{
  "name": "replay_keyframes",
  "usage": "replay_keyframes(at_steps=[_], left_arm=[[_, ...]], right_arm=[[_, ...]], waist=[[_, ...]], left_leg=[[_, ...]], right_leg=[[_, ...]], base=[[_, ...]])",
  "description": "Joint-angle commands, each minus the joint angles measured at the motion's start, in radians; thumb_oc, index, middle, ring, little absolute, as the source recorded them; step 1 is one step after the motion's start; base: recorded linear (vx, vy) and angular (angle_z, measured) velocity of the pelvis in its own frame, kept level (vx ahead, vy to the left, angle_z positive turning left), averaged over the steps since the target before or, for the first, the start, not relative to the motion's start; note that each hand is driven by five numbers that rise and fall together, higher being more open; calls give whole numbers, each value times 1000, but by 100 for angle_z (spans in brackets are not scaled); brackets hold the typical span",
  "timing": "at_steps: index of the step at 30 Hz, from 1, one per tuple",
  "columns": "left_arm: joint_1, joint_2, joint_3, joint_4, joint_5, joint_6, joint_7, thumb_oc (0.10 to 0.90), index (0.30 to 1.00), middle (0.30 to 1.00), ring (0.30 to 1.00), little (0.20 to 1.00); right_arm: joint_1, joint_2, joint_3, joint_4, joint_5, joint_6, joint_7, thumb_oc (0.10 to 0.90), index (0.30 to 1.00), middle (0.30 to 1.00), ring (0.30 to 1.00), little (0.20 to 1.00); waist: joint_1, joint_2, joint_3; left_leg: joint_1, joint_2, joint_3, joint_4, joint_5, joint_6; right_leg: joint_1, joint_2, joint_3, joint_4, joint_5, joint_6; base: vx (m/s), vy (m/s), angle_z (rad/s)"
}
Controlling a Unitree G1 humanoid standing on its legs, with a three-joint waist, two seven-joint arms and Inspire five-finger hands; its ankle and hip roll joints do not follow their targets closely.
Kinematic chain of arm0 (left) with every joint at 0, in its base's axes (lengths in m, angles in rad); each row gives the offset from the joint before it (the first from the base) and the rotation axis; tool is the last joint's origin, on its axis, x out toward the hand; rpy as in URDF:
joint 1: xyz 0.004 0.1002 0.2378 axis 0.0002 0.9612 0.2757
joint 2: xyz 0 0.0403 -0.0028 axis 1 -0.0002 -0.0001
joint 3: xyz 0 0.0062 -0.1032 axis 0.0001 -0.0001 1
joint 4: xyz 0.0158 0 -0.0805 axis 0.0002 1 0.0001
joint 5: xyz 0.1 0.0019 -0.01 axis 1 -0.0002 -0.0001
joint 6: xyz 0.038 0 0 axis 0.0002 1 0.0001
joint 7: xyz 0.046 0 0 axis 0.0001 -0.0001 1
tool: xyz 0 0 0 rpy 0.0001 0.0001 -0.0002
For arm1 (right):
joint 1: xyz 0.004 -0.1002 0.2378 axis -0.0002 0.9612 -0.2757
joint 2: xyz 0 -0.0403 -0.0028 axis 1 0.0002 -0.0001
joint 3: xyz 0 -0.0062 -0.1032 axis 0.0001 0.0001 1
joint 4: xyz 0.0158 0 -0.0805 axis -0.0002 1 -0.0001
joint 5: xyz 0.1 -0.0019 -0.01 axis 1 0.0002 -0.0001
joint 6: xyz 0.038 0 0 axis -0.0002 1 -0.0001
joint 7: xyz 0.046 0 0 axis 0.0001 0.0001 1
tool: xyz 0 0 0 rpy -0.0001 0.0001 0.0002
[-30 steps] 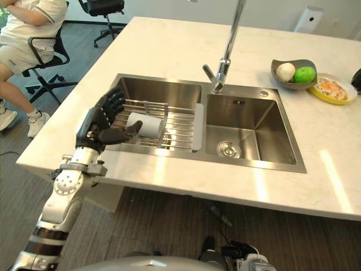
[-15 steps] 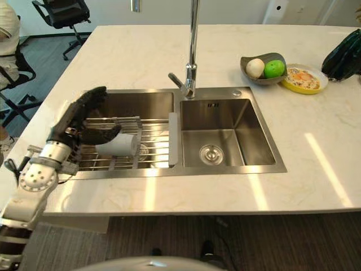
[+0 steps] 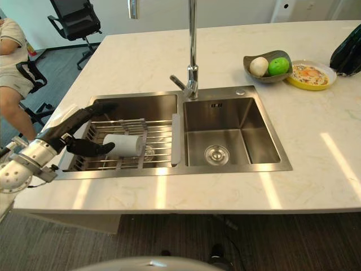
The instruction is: Place the dishes in the dishwasher.
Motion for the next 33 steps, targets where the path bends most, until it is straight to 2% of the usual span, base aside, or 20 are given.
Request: replay_keyframes(at_steps=[1,5,13,15,17,18,22,29,30,33], left_arm=[[-106,65,95,-40,101,-91,59,800,900,900,900,900],[-136,73,72,-6,193,-90,95,800,900,900,900,900],[-234,59,-74,110,327,-78,97,800,900,900,900,900],[-248,49,-98,146,351,-73,94,800,900,900,900,900],[-221,5,-115,159,401,-83,95,800,900,900,900,900],[-231,-13,-149,194,427,-65,104,800,900,900,900,900],[-277,-23,-198,231,445,-63,107,800,900,900,900,900],[-312,-49,-240,308,618,-40,157,800,900,900,900,900],[-338,-70,-266,336,680,-28,166,800,900,900,900,900],[-351,-78,-280,350,694,-24,165,800,900,900,900,900]], right_arm=[[-9,14,30,40,-1,8,19,800,900,900,900,900],[-5,13,31,43,-1,4,16,800,900,900,900,900],[18,-11,7,50,2,2,2,800,900,900,900,900],[21,-15,0,52,0,2,-4,800,900,900,900,900],[19,-13,-5,37,-4,-29,-22,800,900,900,900,900],[-6,17,1,26,26,-7,-21,800,900,900,900,900],[-28,31,1,21,41,0,-33,800,900,900,900,900],[-26,11,-2,17,39,-5,-43,800,900,900,900,900],[-27,1,-8,16,42,-7,-49,800,900,900,900,900],[-28,-4,-12,17,43,-7,-50,800,900,900,900,900]], waist=[[-24,-45,13],[-30,-46,15],[-47,-45,16],[-53,-46,17],[-52,-46,14],[-56,-45,8],[-56,-43,6],[-66,-49,2],[-70,-52,5],[-69,-52,5]], left_leg=[[-19,-12,10,3,-3,-44],[-21,-12,12,3,-4,-45],[-21,-11,23,3,-8,-43],[-21,-9,28,3,-9,-42],[-21,-9,27,3,-10,-41],[-19,-10,29,3,-14,-38],[-16,-8,35,3,-17,-37],[-7,-5,48,3,-27,-36],[-6,-5,51,3,-29,-35],[-6,-5,51,3,-30,-35]], right_leg=[[81,-22,-44,19,-109,89],[79,-22,-40,19,-110,91],[69,-23,-28,19,-107,94],[67,-23,-22,19,-106,95],[66,-23,-23,19,-106,92],[66,-22,-19,19,-107,91],[65,-22,-12,19,-108,92],[64,-17,5,19,-112,91],[64,-17,7,19,-112,91],[64,-16,8,19,-113,91]], base=[[0,0,0],[0,0,0],[1,2,-1],[2,-1,-4],[19,-1,-7],[26,2,-6],[14,7,1],[11,0,-9],[-4,-1,-6],[-1,0,-1]])
